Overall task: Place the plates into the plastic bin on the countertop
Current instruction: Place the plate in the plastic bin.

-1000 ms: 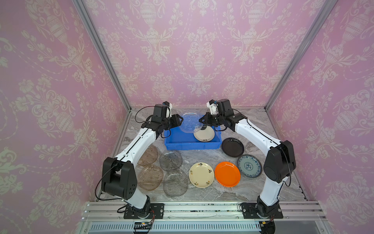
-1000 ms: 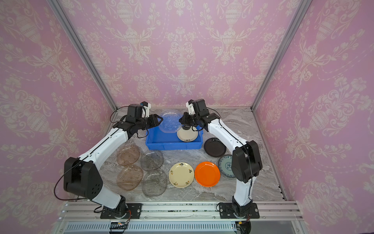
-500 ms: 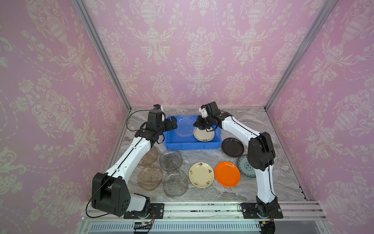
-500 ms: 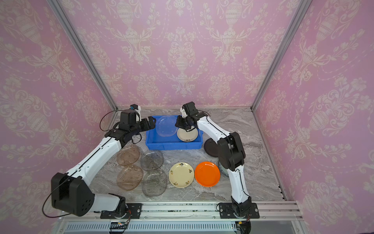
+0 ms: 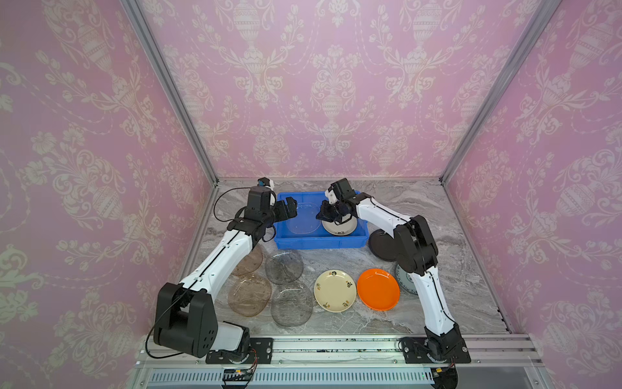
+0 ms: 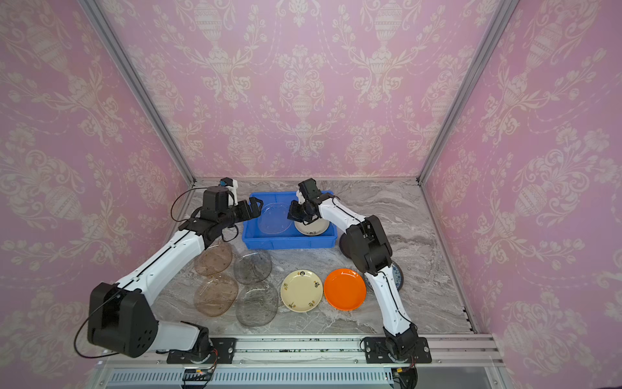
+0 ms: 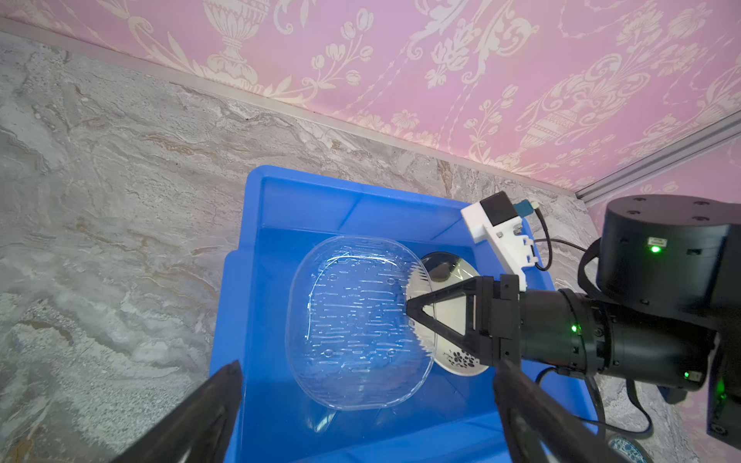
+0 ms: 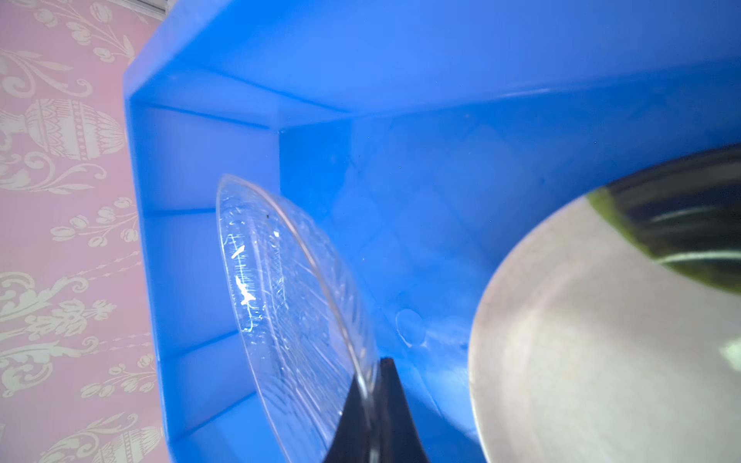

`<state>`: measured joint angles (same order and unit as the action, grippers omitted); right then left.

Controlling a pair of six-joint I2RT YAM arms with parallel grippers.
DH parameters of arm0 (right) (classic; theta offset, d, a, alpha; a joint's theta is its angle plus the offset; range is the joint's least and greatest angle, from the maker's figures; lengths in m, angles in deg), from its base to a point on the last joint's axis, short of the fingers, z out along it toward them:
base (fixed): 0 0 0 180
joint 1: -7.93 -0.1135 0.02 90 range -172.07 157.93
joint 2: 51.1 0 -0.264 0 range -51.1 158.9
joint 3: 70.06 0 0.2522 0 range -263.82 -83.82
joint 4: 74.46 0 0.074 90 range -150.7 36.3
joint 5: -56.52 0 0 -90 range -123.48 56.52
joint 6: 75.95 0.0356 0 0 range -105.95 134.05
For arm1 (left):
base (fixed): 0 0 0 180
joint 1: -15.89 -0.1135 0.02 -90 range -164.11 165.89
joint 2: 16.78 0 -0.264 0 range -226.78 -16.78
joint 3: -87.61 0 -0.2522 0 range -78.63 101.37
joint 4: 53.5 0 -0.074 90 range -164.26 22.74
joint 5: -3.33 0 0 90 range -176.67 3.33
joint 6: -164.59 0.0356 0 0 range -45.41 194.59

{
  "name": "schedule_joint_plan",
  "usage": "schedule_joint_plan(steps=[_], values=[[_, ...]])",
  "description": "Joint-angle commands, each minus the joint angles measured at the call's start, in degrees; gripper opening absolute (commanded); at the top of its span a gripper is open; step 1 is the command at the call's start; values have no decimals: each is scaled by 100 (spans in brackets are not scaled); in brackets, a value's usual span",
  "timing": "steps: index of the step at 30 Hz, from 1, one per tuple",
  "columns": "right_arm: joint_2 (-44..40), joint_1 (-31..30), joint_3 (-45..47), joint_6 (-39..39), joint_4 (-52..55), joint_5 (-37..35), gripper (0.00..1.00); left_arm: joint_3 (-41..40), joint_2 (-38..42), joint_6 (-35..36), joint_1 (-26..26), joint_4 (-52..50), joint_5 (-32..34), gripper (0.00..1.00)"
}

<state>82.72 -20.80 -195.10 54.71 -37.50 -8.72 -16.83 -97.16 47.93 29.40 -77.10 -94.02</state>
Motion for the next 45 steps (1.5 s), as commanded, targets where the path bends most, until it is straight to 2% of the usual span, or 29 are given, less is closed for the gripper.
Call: schedule_joint_plan(steps=[1, 17, 23, 29, 36, 45], values=[[259, -61, -304, 79, 23, 116, 0, -63, -87, -77, -45, 90, -114, 99], [748, -176, -916, -123, 425, -58, 0, -117, -282, -35, -58, 238, -205, 99], [913, -211, -1277, -230, 699, -119, 22, -46, -370, -11, -60, 169, -66, 99], [953, -221, -1461, -294, 867, -220, 27, -76, -415, -6, -62, 287, 22, 99], [940, -221, -1709, -463, 1175, -537, 45, -121, -436, 45, -55, 449, 251, 99], [749, -211, -1729, -611, 1351, -850, 45, -147, -442, 201, -60, 658, 263, 99]])
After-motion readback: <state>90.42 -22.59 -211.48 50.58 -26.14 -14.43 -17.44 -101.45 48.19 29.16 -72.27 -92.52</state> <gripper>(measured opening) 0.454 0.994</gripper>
